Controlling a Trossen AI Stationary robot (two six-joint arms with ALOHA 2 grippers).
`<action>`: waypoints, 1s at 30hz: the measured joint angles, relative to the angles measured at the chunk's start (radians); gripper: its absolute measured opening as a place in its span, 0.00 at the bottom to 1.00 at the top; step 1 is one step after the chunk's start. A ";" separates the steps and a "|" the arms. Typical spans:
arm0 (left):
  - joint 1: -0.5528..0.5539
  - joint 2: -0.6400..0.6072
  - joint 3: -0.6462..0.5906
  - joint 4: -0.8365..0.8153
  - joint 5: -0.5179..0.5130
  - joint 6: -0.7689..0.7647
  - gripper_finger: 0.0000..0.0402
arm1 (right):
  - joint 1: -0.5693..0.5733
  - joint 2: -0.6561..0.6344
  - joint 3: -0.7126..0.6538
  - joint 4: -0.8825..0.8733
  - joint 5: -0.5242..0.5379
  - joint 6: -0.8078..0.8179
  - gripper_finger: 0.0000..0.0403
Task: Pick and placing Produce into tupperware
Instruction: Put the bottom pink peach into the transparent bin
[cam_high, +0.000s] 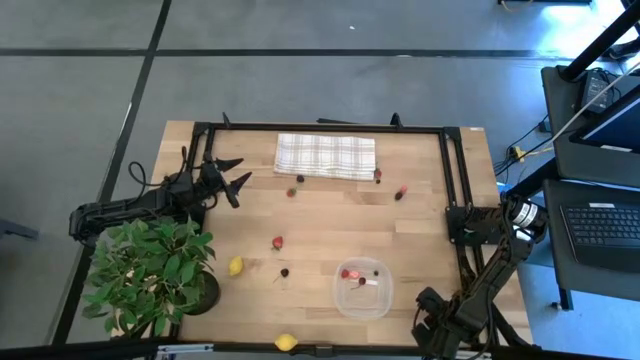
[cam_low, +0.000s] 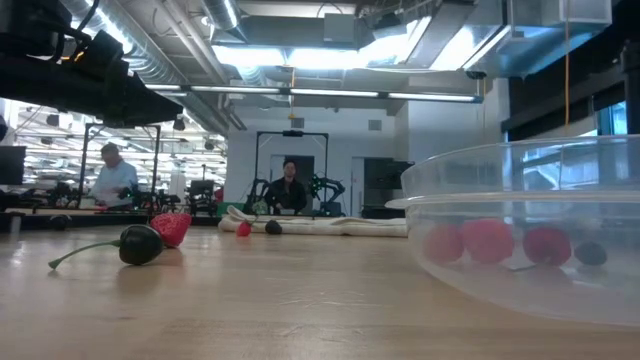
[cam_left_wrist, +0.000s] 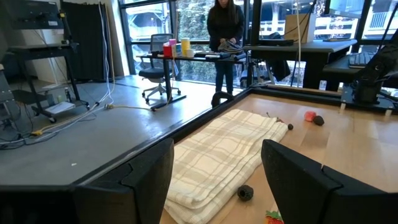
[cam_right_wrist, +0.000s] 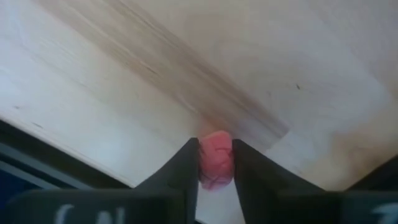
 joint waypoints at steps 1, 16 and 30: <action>0.000 0.000 0.000 0.000 0.000 0.000 0.59 | 0.000 0.000 0.000 0.000 0.000 -0.009 0.19; 0.000 0.000 0.000 0.000 0.000 0.000 0.59 | -0.133 -0.033 0.000 -0.065 0.018 -0.267 0.18; 0.000 0.000 0.000 0.000 0.000 0.001 0.59 | -0.353 -0.269 0.000 -0.113 0.294 -0.651 0.18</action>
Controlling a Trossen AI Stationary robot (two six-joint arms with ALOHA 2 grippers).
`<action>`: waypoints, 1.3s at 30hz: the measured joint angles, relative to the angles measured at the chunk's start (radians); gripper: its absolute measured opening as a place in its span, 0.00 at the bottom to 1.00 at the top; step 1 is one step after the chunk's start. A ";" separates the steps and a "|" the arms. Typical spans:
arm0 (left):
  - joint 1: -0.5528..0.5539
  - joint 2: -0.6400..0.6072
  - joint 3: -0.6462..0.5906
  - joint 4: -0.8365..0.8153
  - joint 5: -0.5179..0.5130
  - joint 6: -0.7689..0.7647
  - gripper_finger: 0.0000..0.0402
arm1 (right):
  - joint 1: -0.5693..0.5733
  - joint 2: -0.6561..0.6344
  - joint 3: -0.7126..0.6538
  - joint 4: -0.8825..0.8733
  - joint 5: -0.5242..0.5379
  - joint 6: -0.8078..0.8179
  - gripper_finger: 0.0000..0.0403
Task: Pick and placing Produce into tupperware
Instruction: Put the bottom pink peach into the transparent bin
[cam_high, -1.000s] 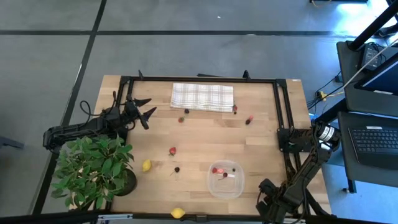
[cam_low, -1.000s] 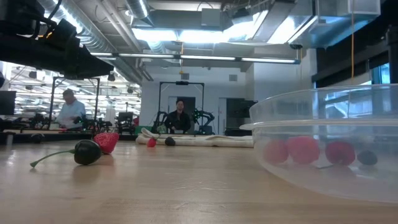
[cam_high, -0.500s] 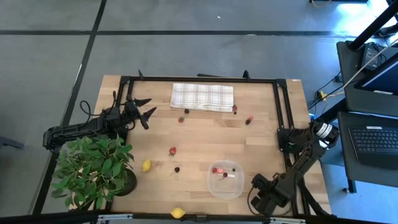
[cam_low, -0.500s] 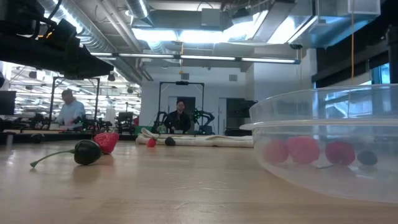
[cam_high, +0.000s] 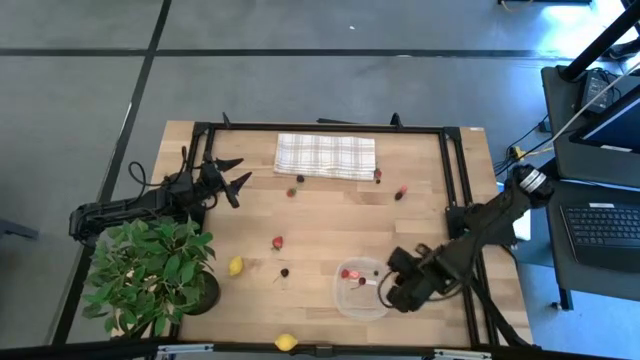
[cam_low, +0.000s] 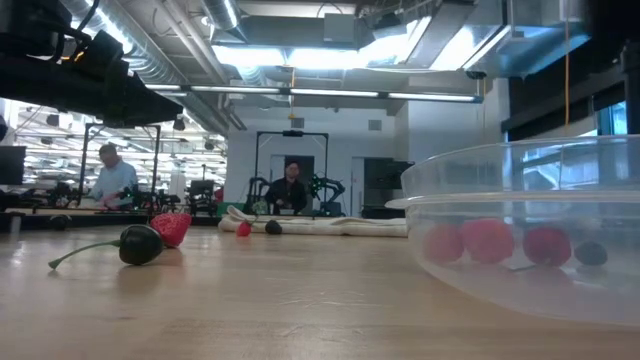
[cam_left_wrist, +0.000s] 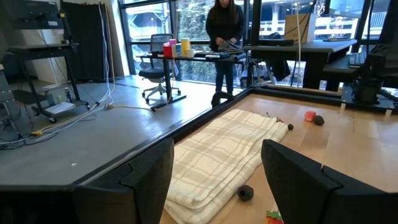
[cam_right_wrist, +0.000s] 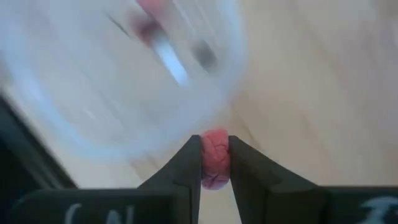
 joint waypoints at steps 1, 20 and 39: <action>0.000 0.000 0.000 0.000 0.000 0.000 0.59 | -0.019 -0.005 0.000 0.046 0.031 -0.072 0.18; 0.000 0.000 0.000 0.000 0.000 0.001 0.59 | -0.188 0.158 0.000 0.604 -0.086 -0.783 0.18; 0.000 0.000 0.000 0.000 0.000 0.000 0.59 | -0.190 0.270 0.000 0.613 -0.101 -0.750 0.18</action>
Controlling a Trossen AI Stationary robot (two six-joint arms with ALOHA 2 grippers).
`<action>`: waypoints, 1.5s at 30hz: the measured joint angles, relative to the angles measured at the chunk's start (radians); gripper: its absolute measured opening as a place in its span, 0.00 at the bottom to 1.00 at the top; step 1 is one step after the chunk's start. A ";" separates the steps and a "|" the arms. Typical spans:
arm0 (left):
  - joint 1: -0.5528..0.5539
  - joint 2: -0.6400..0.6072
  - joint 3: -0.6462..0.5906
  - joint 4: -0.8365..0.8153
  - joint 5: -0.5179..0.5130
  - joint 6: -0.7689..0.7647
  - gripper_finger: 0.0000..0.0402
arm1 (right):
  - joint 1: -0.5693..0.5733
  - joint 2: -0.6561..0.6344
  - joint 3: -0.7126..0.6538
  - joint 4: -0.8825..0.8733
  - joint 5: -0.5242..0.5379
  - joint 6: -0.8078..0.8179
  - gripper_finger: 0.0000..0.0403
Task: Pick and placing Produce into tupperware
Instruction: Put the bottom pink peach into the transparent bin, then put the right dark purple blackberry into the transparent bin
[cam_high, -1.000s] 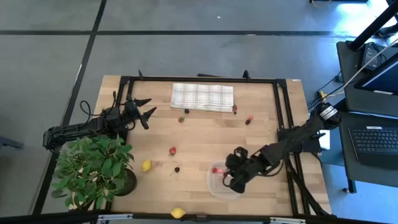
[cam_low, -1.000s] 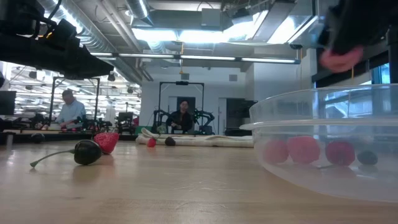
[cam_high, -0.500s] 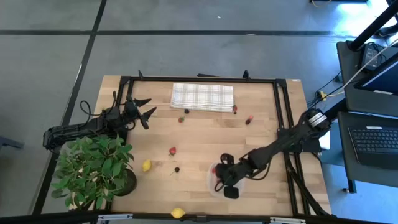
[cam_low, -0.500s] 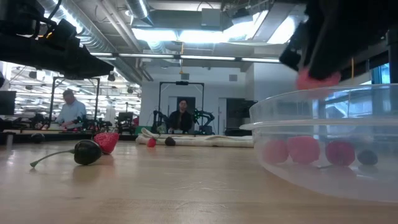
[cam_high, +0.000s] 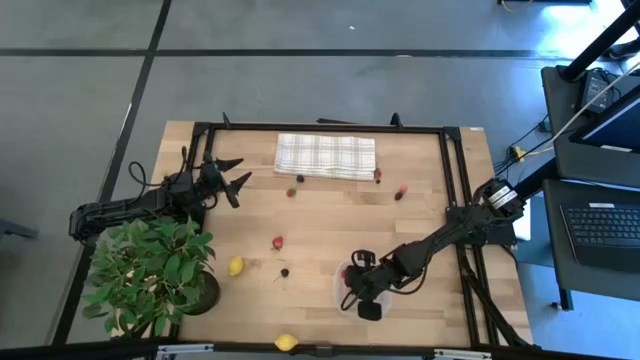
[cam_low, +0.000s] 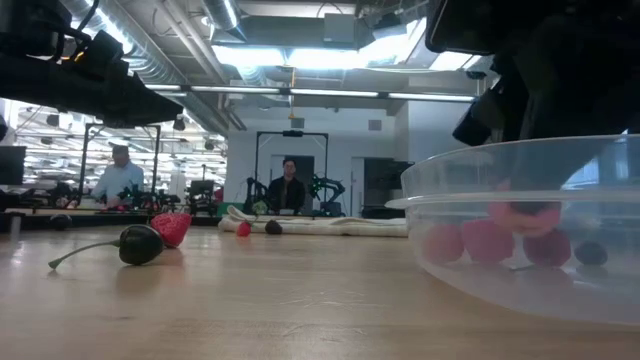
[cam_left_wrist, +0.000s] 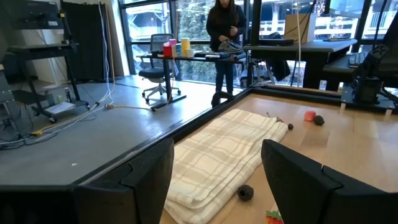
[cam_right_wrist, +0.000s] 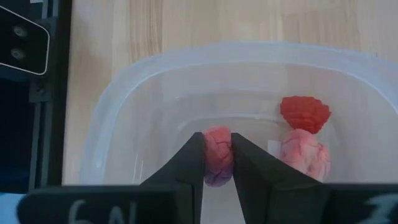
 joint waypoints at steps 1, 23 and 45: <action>0.000 0.000 0.000 0.000 0.000 0.000 0.59 | 0.000 0.000 0.000 0.000 0.000 -0.003 0.18; 0.000 0.000 0.000 0.000 0.000 0.000 0.59 | -0.003 0.000 0.000 -0.011 0.002 0.020 0.38; 0.000 0.000 0.000 0.000 0.000 0.000 0.59 | -0.080 -0.439 0.001 -0.583 0.460 0.260 0.42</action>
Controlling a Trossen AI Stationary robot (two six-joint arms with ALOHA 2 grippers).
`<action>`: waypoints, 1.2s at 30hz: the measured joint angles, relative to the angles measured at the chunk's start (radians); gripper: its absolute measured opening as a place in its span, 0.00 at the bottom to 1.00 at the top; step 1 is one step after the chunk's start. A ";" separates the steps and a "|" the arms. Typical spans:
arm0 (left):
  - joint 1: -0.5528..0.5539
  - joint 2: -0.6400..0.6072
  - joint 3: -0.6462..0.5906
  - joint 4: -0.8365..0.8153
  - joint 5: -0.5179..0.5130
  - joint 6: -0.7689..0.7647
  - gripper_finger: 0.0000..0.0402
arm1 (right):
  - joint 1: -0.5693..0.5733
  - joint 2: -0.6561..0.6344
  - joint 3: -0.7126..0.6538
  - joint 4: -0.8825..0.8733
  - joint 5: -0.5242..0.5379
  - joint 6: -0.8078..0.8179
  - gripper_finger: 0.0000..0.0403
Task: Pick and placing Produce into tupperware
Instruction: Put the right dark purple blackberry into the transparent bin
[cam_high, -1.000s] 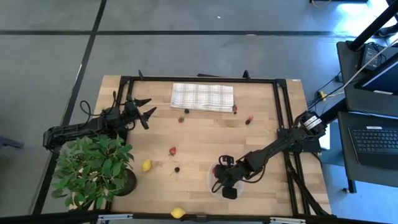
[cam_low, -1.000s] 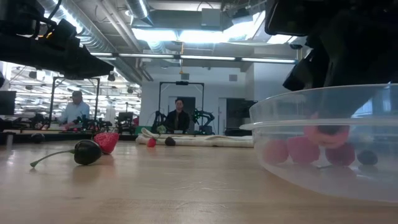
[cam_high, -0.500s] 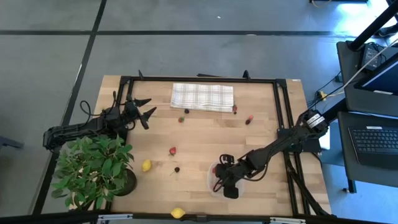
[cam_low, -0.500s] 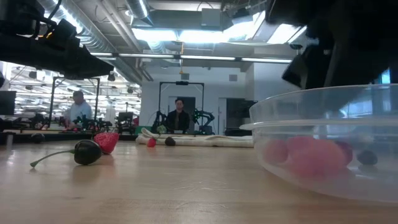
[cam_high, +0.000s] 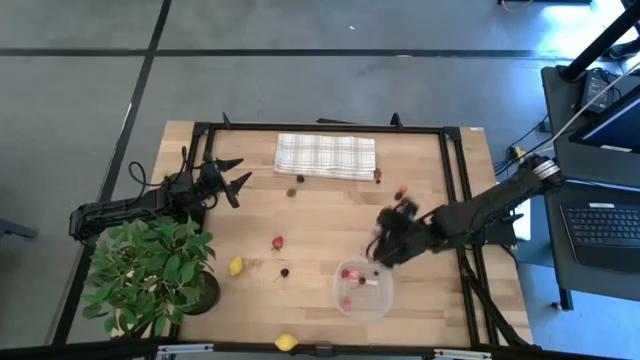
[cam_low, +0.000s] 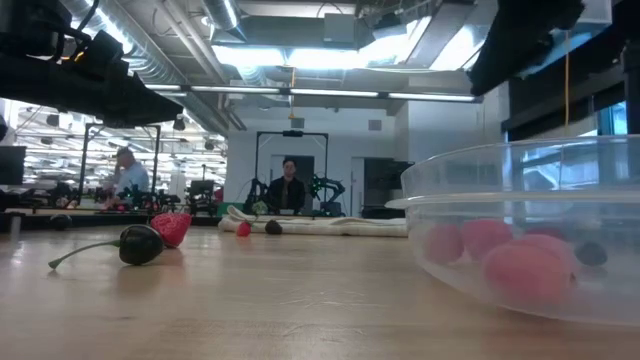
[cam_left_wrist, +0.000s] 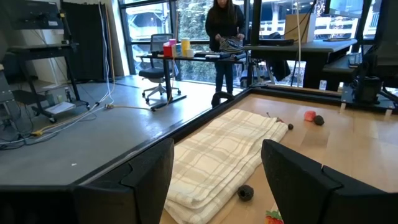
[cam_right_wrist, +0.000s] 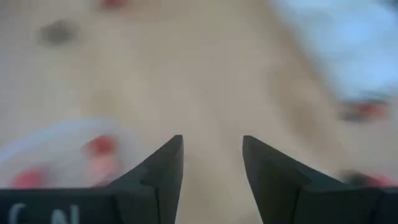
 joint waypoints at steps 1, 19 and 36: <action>0.000 0.000 0.000 0.000 0.000 0.000 0.59 | -0.009 -0.021 0.000 -0.066 0.051 0.066 0.42; 0.000 0.000 0.000 0.000 0.000 -0.001 0.59 | -0.233 -0.026 0.000 -0.353 0.190 0.488 0.42; 0.000 0.000 0.000 0.000 0.000 -0.002 0.59 | -0.420 -0.014 -0.314 -0.156 0.023 0.469 0.42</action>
